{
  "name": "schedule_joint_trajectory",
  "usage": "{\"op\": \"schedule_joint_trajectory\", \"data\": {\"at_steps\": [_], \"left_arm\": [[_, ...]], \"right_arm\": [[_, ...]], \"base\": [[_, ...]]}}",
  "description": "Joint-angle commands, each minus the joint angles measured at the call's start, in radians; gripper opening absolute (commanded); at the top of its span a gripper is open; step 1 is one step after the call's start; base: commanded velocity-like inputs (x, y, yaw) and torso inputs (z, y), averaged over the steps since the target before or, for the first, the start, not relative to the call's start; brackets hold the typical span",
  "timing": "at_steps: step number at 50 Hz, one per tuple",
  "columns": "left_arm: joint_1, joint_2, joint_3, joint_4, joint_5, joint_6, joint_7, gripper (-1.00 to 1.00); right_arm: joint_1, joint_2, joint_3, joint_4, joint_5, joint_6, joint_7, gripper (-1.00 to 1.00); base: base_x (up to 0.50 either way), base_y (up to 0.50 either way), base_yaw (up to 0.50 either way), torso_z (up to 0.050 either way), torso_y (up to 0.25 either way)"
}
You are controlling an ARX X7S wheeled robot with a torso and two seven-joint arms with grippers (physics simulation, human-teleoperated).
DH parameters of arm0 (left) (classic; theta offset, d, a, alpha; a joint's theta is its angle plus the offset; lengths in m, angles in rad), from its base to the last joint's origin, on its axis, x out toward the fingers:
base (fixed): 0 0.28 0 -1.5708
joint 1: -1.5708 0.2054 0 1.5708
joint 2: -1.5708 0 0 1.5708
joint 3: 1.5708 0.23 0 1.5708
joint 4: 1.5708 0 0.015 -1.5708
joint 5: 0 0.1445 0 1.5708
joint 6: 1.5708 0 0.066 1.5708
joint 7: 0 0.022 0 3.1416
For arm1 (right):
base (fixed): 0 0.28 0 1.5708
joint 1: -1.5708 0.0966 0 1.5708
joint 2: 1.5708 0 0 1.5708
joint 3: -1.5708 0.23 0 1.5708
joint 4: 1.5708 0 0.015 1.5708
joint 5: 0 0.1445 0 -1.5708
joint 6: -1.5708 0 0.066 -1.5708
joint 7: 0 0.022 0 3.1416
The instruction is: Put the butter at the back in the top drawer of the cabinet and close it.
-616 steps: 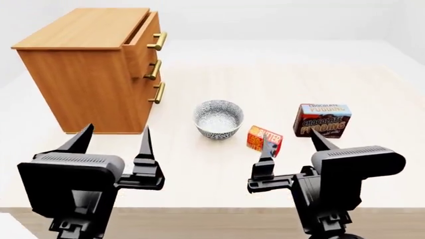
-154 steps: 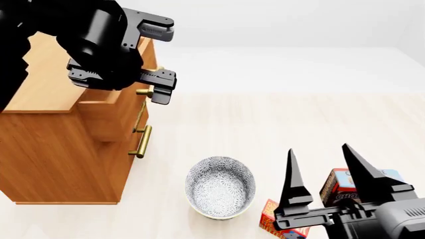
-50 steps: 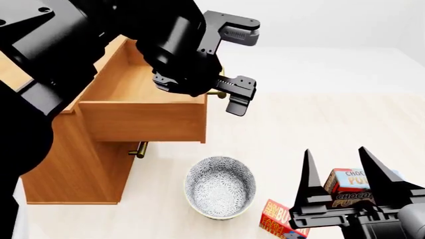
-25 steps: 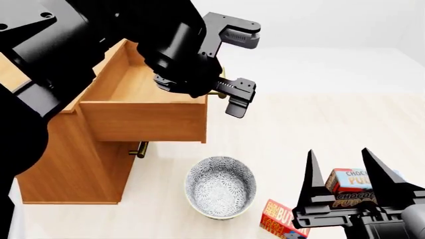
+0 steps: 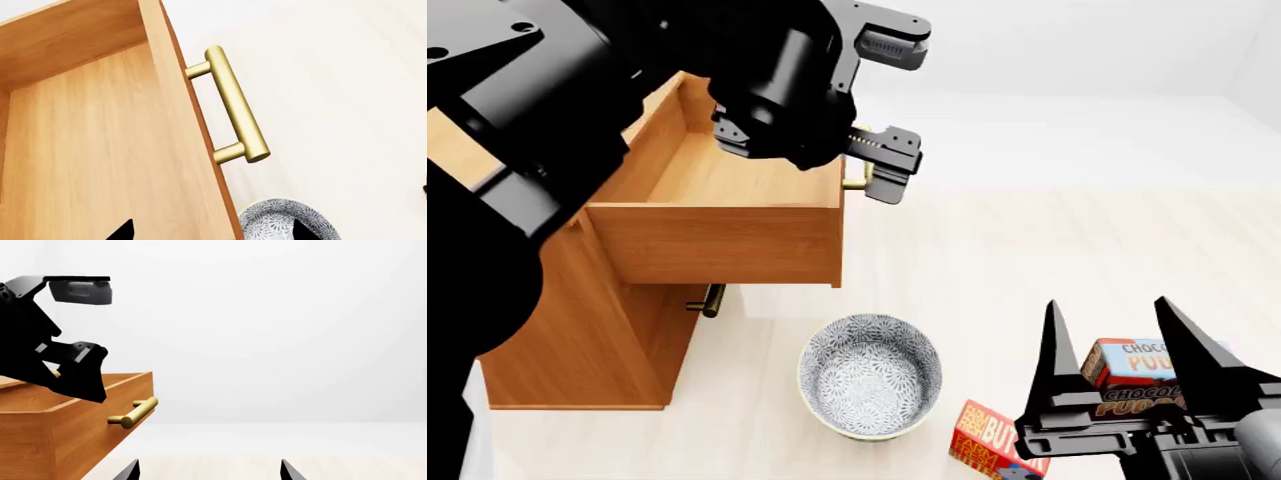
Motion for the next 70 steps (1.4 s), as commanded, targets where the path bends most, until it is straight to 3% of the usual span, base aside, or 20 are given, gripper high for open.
{"op": "schedule_joint_trajectory", "data": {"at_steps": [1,10,24,31,45,56,70], "left_arm": [[-0.017,0.002,-0.012,-0.031,0.029,0.029,-0.032,1.00],[-0.092,-0.010,-0.040,-0.023,0.029,0.062,0.060,1.00],[-0.116,-0.273,-0.216,0.375,-0.110,0.179,-0.080,1.00],[-0.113,-0.441,-0.321,0.668,-0.137,0.274,-0.142,1.00],[-0.030,-0.739,-0.535,1.178,-0.153,0.430,-0.110,1.00],[0.114,-0.966,-0.640,1.540,-0.165,0.549,-0.085,1.00],[0.310,-1.165,-0.684,1.741,-0.030,0.649,0.053,1.00]], "right_arm": [[0.009,0.003,-0.005,-0.006,0.002,0.010,0.007,1.00],[0.025,0.002,-0.019,-0.020,-0.003,0.032,0.017,1.00],[0.067,0.002,-0.054,-0.064,-0.015,0.100,0.049,1.00],[0.092,-0.002,-0.076,-0.091,-0.017,0.141,0.072,1.00],[0.133,0.010,-0.089,-0.121,0.008,0.192,0.114,1.00],[0.253,0.117,-0.044,-0.118,0.220,0.286,0.143,1.00],[0.547,0.368,-0.014,-0.104,0.661,0.476,0.160,1.00]], "base": [[0.00,0.00,0.00,0.000,0.000],[0.00,0.00,0.00,0.000,0.000],[0.00,0.00,0.00,0.000,0.000],[0.00,0.00,0.00,0.000,0.000],[0.00,0.00,0.00,0.000,0.000],[0.00,0.00,0.00,0.000,0.000],[0.00,0.00,0.00,0.000,0.000]]}}
